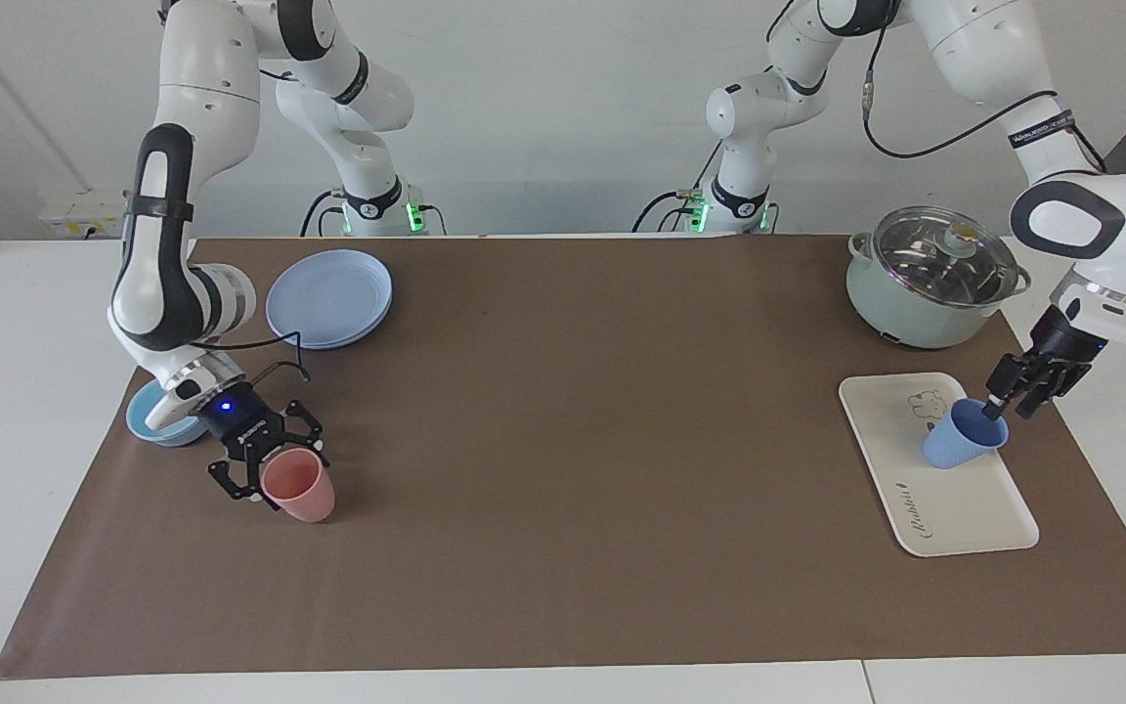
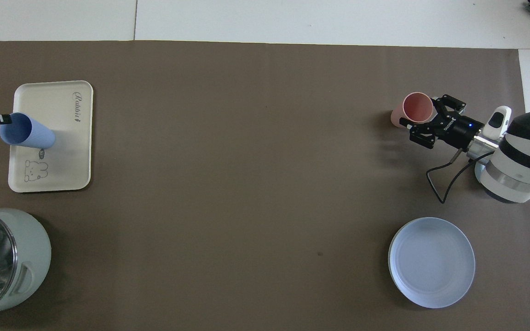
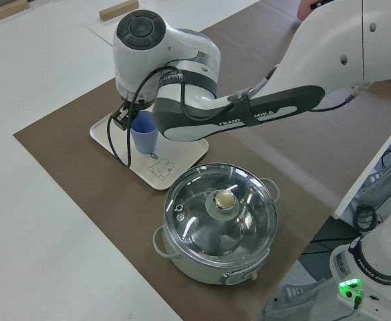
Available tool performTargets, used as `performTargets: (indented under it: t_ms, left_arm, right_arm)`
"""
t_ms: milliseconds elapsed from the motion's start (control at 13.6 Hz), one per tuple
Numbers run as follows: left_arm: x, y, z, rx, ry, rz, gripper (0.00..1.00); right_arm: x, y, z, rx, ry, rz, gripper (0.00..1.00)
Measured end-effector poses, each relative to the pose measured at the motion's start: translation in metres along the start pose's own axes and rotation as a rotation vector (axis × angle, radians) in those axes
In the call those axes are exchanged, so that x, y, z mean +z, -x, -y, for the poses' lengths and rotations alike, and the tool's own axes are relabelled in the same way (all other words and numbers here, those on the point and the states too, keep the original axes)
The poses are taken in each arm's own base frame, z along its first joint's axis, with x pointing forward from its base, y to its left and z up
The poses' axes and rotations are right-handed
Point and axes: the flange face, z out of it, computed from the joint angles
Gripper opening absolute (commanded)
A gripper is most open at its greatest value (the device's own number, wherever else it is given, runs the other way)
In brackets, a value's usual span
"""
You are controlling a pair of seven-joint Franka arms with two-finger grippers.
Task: Place cup on tray
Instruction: 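Lower the blue cup onto the cream tray with the left gripper, then open the left gripper on the cup while the right gripper returns to rest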
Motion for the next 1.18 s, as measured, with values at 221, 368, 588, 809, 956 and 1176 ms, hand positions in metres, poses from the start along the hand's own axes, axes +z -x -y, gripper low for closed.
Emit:
performTargets:
  t_ms: [221, 368, 588, 809, 956, 1176]
  left_arm:
    - [-0.041, -0.014, -0.035, 0.106, -0.117, 0.182, 0.94]
    - [-0.054, -0.02, -0.082, 0.167, -0.182, 0.273, 0.94]
    - [-0.063, -0.02, -0.141, 0.229, -0.246, 0.366, 0.96]
    - [-0.09, -0.017, -0.173, 0.27, -0.265, 0.371, 1.0]
    - [-0.122, -0.008, -0.185, 0.277, -0.267, 0.35, 1.0]
    - [-0.145, -0.001, -0.201, 0.273, -0.269, 0.324, 1.0]
  right_arm:
    - [0.0, 0.0, 0.001, 0.0, -0.001, 0.0, 1.0]
    - [-0.001, -0.005, 0.002, -0.007, 0.0, -0.006, 1.0]
    - [-0.014, -0.035, 0.005, 0.013, 0.045, -0.016, 1.0]
    - [-0.023, -0.079, 0.034, 0.098, 0.12, 0.001, 1.0]
    - [-0.021, -0.103, 0.063, 0.141, 0.164, 0.019, 1.0]
    - [-0.022, -0.116, 0.075, 0.068, 0.16, 0.086, 1.0]
